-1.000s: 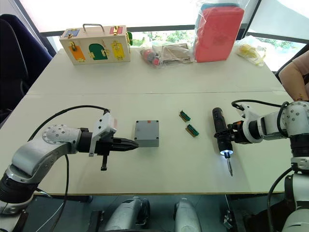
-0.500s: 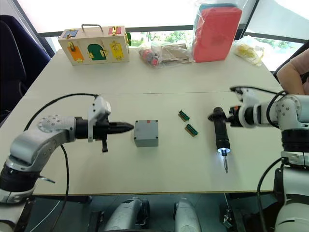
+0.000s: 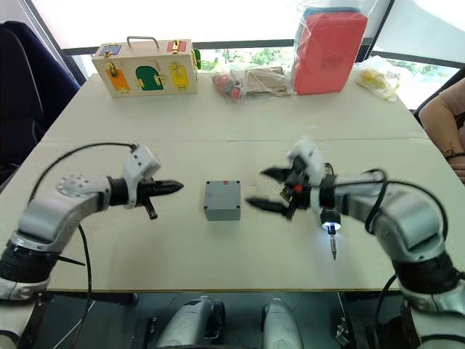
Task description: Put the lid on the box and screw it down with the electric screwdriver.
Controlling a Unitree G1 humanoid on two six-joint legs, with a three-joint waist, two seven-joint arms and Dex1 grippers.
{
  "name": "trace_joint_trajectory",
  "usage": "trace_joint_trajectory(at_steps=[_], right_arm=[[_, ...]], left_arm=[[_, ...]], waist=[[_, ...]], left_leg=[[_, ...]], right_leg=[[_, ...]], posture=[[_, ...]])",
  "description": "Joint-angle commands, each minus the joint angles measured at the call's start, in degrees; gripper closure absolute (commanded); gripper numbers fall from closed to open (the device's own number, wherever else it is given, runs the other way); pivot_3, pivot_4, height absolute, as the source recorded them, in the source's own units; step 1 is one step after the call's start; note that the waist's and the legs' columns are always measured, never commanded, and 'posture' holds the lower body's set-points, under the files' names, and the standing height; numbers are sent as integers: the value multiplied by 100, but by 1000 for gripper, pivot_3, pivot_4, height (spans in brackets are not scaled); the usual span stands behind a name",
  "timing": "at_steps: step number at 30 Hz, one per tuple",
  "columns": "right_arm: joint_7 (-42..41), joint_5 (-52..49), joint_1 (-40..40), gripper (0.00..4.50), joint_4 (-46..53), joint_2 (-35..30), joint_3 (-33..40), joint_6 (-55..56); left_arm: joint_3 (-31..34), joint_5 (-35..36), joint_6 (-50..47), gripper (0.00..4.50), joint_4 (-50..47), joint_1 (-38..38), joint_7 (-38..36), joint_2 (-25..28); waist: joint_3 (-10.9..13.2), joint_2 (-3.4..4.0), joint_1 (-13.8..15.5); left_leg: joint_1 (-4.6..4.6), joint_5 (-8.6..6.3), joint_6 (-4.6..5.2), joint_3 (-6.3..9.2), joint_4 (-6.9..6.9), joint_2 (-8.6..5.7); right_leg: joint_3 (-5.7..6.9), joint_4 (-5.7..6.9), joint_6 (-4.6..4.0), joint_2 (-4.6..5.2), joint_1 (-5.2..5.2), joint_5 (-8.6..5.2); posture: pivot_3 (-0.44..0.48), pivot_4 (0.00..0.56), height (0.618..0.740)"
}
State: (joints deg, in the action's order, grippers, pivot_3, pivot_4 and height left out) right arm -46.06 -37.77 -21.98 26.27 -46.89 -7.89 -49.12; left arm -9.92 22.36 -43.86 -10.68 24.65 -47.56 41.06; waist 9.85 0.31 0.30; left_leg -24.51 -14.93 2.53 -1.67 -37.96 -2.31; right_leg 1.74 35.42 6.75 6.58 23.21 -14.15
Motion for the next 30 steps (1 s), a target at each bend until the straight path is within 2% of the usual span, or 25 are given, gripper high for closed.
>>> trace_joint_trajectory(at_steps=[1,7,20,25,30], right_arm=[[-139,587,48,104,123,-34,-378,491],[-43,870,29,104,-63,332,-632,489],[161,483,98,104,439,918,-567,-251],[179,409,155,104,645,633,-205,-439],[83,941,-41,104,84,302,-173,91]], left_arm=[[-110,-179,294,4500,113,99,-26,-202],[-368,-404,579,4500,421,359,-138,-543],[-694,-1131,1470,4500,1878,1356,-393,-1251],[-543,-1382,1568,4500,2129,1411,-345,-1071],[-391,-1106,1080,4500,1191,870,-757,-476]], waist=[[0,-1,34],[-1,-3,47],[-2,-4,44],[-2,-4,41],[-2,-4,10]], left_leg=[[0,0,0,0,-1,0],[0,0,-4,5,-1,0],[-1,2,-6,5,-2,-3],[-1,2,-6,5,-2,-3],[-1,2,-5,4,-2,-2]], right_leg=[[0,0,-1,4,1,0],[-2,0,-2,13,1,0],[5,1,-2,11,1,1],[5,4,-1,8,2,1],[3,3,-1,6,4,1]], posture=[[0,150,740],[0,150,740],[0,150,740],[0,150,740],[0,150,740]])
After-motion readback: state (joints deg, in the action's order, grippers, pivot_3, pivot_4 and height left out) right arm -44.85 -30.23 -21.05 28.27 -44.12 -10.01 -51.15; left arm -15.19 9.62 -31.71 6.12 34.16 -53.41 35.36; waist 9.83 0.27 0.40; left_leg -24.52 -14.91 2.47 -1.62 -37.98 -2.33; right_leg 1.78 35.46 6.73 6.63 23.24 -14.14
